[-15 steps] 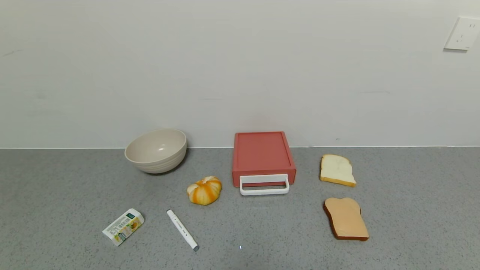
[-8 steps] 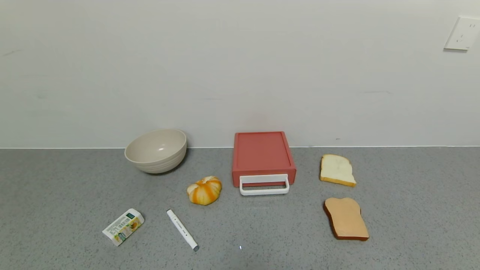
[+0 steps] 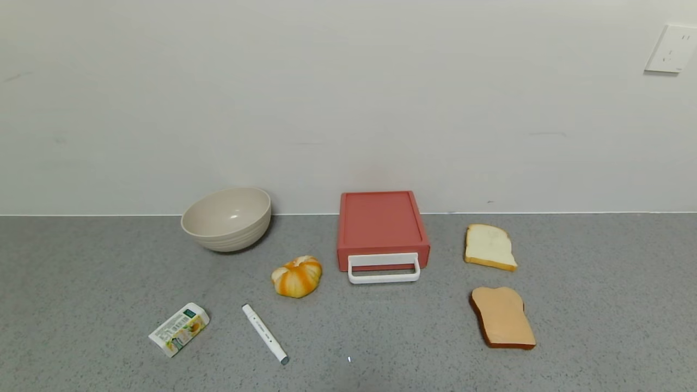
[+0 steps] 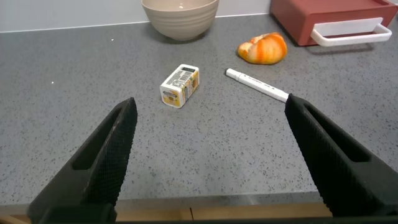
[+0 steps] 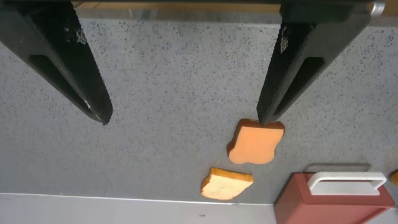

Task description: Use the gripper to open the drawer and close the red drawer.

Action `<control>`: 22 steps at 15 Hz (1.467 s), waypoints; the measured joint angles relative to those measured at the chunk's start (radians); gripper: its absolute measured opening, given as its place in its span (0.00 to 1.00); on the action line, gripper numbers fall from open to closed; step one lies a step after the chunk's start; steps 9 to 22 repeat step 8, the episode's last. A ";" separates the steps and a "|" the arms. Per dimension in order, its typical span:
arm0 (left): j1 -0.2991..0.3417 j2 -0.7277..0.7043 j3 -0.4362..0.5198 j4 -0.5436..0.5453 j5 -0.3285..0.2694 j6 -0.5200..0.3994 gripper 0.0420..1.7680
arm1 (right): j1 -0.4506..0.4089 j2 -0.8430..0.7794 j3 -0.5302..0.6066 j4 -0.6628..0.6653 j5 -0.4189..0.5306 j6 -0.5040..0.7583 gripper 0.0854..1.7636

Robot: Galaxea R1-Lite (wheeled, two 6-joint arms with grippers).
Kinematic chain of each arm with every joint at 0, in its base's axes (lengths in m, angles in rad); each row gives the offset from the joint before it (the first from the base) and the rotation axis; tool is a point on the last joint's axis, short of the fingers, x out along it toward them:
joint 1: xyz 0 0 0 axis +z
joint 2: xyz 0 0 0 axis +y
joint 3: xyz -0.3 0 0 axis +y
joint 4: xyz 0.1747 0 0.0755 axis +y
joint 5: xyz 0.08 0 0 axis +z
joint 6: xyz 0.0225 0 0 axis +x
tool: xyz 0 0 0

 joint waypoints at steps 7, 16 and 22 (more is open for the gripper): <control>0.000 0.000 0.000 -0.001 0.001 -0.030 0.97 | 0.000 0.000 0.000 0.000 0.000 0.000 0.97; 0.000 0.000 0.000 -0.001 0.002 -0.031 0.97 | 0.000 0.000 0.000 0.000 0.000 0.000 0.97; 0.000 0.000 0.000 -0.001 0.002 -0.031 0.97 | 0.000 0.000 0.000 0.000 0.000 0.000 0.97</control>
